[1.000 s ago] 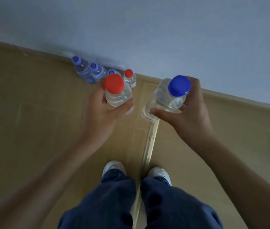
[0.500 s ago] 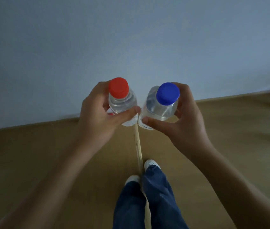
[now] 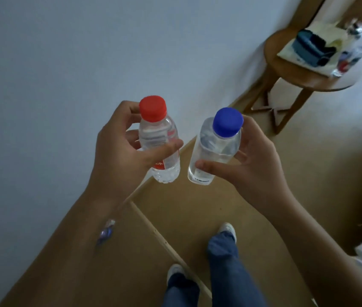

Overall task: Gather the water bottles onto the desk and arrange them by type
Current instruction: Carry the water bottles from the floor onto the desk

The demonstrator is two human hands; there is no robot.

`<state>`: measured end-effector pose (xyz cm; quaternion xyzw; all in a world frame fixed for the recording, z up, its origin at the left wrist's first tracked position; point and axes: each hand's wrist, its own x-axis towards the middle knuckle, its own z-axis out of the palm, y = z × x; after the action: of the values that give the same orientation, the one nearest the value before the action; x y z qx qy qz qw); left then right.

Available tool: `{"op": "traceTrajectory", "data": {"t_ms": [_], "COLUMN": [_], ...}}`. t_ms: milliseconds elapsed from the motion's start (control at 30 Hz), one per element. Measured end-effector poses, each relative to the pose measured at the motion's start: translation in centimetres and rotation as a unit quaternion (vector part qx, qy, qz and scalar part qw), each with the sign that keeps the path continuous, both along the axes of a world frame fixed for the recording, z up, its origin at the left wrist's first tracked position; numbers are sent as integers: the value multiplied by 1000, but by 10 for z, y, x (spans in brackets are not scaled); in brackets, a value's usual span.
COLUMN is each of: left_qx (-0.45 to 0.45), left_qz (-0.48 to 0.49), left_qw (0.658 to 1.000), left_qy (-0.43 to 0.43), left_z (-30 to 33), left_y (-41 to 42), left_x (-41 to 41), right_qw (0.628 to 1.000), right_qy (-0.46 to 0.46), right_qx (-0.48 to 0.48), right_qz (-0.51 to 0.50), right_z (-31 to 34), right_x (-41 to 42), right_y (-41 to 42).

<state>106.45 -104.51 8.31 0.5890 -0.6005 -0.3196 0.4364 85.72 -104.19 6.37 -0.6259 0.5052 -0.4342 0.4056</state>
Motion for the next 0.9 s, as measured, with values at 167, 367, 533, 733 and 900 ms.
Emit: {"op": "traceTrajectory", "data": {"t_ms": [167,367,533,733,900], "left_qx": [-35,-58,-67,-80,-81], "left_qz": [-93,-150,-174,-206,-231], "left_qw": [995,987,982,975,967], "left_qy": [-22,-19,-6,32,73], "left_z": [31,57,75,81,77], "left_y": [-44,-98,-137,-186,-244], "left_x": [-106,-260,-385,-510,-605], "right_qw": [994,980,967,948,930], "right_qy": [14,29,50,53,46], "right_qx": [-21,-37,-72,-86,-85], "right_qz": [-102,-193,-237,-302,-354], "right_z": [33,59,79,86,79], "right_x": [-103,-245,-359,-475,-562], "right_y": [-1,-25,-50,-82,-125]}}
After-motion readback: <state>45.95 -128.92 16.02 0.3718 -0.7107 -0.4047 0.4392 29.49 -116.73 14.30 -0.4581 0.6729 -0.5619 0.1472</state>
